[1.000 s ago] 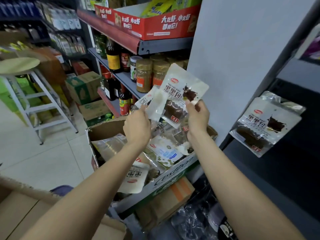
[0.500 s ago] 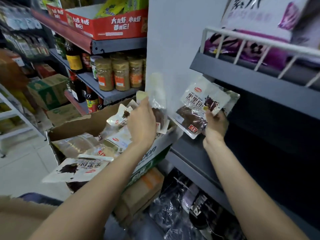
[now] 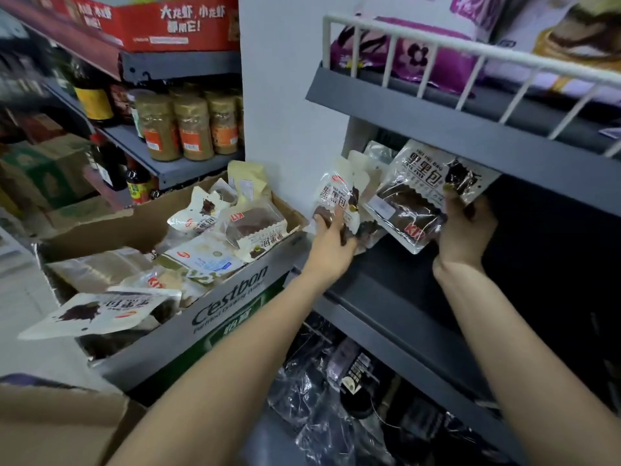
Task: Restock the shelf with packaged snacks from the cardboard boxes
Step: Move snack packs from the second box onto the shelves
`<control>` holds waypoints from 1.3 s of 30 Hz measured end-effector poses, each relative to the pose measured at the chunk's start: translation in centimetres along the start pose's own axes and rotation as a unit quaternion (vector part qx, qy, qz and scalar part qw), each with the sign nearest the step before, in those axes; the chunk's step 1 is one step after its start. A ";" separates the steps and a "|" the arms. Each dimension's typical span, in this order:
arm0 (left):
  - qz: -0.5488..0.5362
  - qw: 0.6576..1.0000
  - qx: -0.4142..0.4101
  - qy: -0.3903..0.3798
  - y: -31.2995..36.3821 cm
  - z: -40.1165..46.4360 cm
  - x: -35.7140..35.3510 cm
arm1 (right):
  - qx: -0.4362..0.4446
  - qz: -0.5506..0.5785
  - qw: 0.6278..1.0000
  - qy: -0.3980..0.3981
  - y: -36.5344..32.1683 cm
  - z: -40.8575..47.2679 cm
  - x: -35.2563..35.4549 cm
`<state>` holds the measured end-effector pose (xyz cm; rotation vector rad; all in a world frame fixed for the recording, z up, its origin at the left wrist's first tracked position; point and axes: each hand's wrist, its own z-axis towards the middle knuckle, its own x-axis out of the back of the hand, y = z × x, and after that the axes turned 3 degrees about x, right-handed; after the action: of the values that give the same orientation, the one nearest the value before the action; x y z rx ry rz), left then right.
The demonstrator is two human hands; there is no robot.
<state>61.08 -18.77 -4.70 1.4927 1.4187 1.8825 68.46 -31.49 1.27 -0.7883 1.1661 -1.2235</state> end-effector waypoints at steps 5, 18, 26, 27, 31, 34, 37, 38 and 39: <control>0.014 1.000 -0.004 -0.009 -0.5 -0.2 0.2 | 0.027 -0.013 0.999 0.025 0.1 -0.8 1.1; -0.264 0.952 -0.011 0.154 -2.1 -2.7 5.1 | -0.002 -0.108 0.989 -0.105 3.4 -7.4 -3.4; 0.028 0.999 0.020 0.003 -5.0 -0.6 3.6 | 0.023 -0.269 0.950 -0.160 6.1 -8.6 -2.9; 0.035 0.999 0.020 0.000 -5.1 -0.6 3.7 | 0.040 -0.286 0.944 -0.157 5.8 -8.5 -2.9; 0.032 0.999 0.015 0.037 -4.8 -0.9 5.1 | 0.209 -0.375 0.897 -0.110 3.9 -8.8 -3.8; 0.067 0.986 -0.012 0.149 -4.6 -1.1 7.0 | 0.344 -0.391 0.844 -0.128 3.3 -9.5 -5.5; 0.105 0.970 0.001 0.219 -5.3 -0.9 9.4 | 0.374 -0.379 0.823 -0.199 3.1 -10.5 -7.9; 0.133 0.966 0.026 0.222 -5.9 -0.8 10.3 | 0.365 -0.367 0.821 -0.242 3.1 -10.8 -8.8; 0.159 0.962 0.051 0.217 -6.6 -0.7 11.1 | 0.341 -0.359 0.817 -0.295 3.3 -11.1 -9.7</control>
<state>54.28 -7.71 -4.43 1.4888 1.5478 2.4899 59.37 -19.96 -2.36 -0.9655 -0.1582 -1.6851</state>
